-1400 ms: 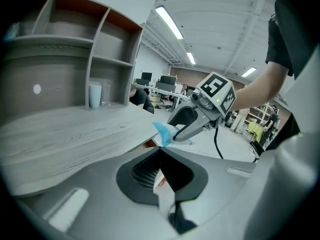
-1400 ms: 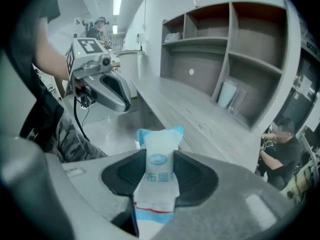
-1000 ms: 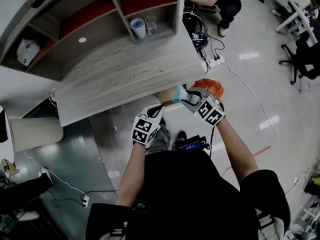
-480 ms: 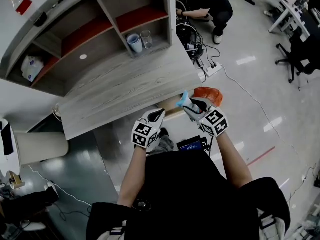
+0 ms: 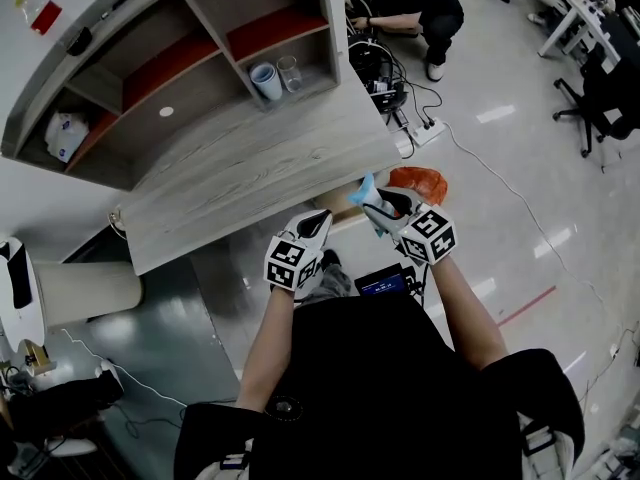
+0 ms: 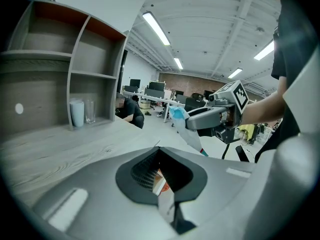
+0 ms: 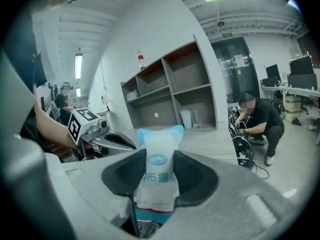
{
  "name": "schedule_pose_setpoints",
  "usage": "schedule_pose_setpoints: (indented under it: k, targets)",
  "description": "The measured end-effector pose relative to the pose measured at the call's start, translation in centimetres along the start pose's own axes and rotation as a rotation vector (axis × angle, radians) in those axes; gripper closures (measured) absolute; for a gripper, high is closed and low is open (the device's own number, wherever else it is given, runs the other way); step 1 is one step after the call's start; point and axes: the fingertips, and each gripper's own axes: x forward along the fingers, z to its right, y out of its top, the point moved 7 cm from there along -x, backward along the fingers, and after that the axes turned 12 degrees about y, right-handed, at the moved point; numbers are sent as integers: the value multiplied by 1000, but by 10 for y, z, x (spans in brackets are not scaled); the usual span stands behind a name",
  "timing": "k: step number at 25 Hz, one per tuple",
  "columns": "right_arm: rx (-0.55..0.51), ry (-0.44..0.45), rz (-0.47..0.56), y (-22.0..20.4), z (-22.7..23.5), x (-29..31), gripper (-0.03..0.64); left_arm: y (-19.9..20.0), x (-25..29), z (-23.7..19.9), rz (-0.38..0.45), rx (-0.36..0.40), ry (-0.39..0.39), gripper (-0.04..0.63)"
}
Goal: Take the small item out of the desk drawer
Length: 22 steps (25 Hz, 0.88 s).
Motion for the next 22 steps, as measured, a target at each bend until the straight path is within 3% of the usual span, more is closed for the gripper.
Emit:
schedule_pose_setpoints:
  k: [14, 22]
  targets:
    - [42, 35, 14, -26, -17, -27, 446, -22, -43, 28, 20, -100, 153, 604]
    - [63, 8, 36, -35, -38, -38, 446, -34, -58, 38, 4, -119, 109, 601]
